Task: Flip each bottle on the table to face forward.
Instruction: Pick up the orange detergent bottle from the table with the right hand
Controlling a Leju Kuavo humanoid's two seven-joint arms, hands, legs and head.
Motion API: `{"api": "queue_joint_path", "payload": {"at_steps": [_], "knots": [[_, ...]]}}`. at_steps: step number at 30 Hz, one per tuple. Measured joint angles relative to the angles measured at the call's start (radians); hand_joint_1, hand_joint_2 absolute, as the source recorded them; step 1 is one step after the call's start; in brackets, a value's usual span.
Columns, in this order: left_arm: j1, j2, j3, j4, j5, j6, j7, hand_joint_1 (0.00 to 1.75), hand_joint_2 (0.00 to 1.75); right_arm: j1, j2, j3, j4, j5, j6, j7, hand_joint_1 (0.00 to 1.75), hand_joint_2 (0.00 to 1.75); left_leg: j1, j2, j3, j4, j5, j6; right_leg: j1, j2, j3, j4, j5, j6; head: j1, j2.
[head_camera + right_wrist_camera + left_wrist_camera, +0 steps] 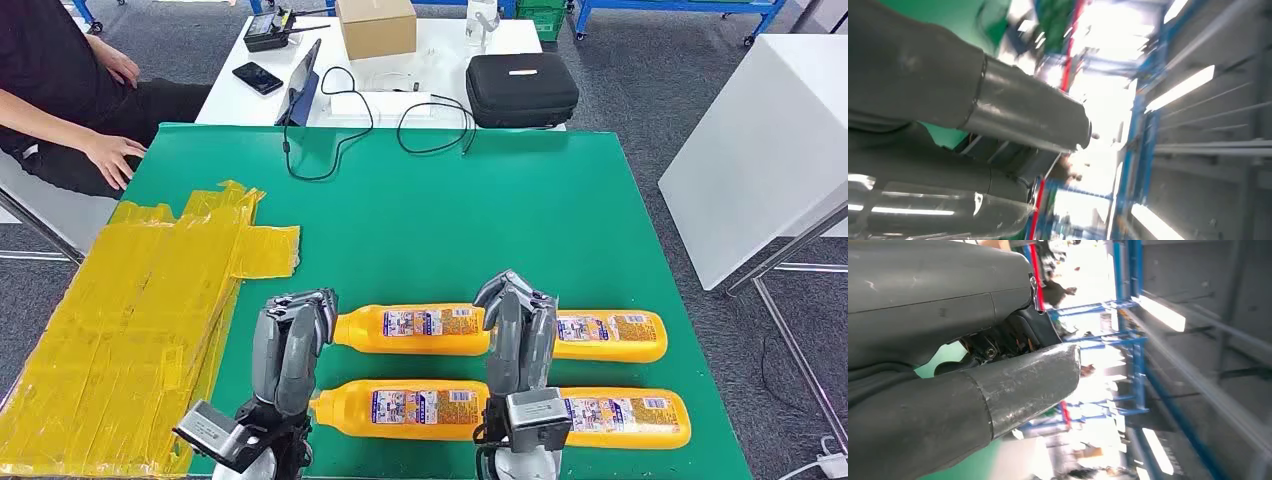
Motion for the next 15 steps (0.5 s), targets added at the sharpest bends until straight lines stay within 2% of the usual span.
{"api": "queue_joint_path", "payload": {"at_steps": [1, 2, 3, 4, 7, 15], "knots": [[-0.015, 0.0, 0.009, 0.009, 0.014, -0.016, -0.003, 0.75, 0.0, 0.0, -0.002, 0.002, 0.0, -0.011, 0.031, -0.008, 1.11, 0.0, 0.0, 0.0, 0.0, 0.0, 0.0, 0.0, 0.0, 0.0, 0.0, 0.0, 0.0, 0.0, 0.0, 0.0], [-0.027, 0.0, 0.019, 0.018, 0.022, -0.032, -0.004, 0.56, 0.0, 0.001, -0.003, 0.004, 0.0, -0.017, 0.052, -0.014, 0.83, 0.0, 0.0, 0.0, 0.0, 0.0, 0.0, 0.0, 0.0, 0.0, 0.001, 0.0, 0.0, 0.0, 0.0, 0.0], [-0.05, 0.0, 0.038, 0.035, 0.039, -0.061, -0.008, 0.13, 0.0, 0.001, -0.006, 0.008, 0.0, -0.032, 0.092, -0.025, 0.39, 0.0, 0.0, 0.0, 0.001, 0.0, 0.0, 0.0, 0.0, 0.0, 0.001, 0.0, 0.0, 0.0, 0.0, 0.0], [-0.067, -0.001, 0.057, 0.05, 0.045, -0.086, -0.01, 0.0, 0.0, 0.003, -0.008, 0.01, 0.0, -0.036, 0.11, -0.03, 0.0, 0.0, 0.0, 0.0, 0.001, 0.0, 0.0, 0.0, 0.0, 0.0, 0.001, 0.0, 0.0, 0.0, 0.0, 0.0], [-0.086, -0.009, 0.101, 0.088, 0.047, -0.127, -0.013, 0.0, 0.0, 0.008, -0.015, 0.009, 0.0, -0.025, 0.115, -0.033, 0.0, 0.0, 0.0, 0.0, 0.001, 0.0, 0.0, 0.0, 0.0, 0.0, 0.002, 0.0, 0.0, 0.0, 0.0, 0.0], [-0.077, -0.026, 0.157, 0.106, 0.075, -0.146, -0.014, 0.0, 0.0, 0.02, -0.018, 0.006, 0.018, 0.066, 0.073, -0.012, 0.0, 0.0, 0.0, 0.0, 0.0, 0.0, 0.0, 0.0, 0.0, 0.0, 0.001, 0.0, 0.0, 0.0, 0.0, 0.0]]}}
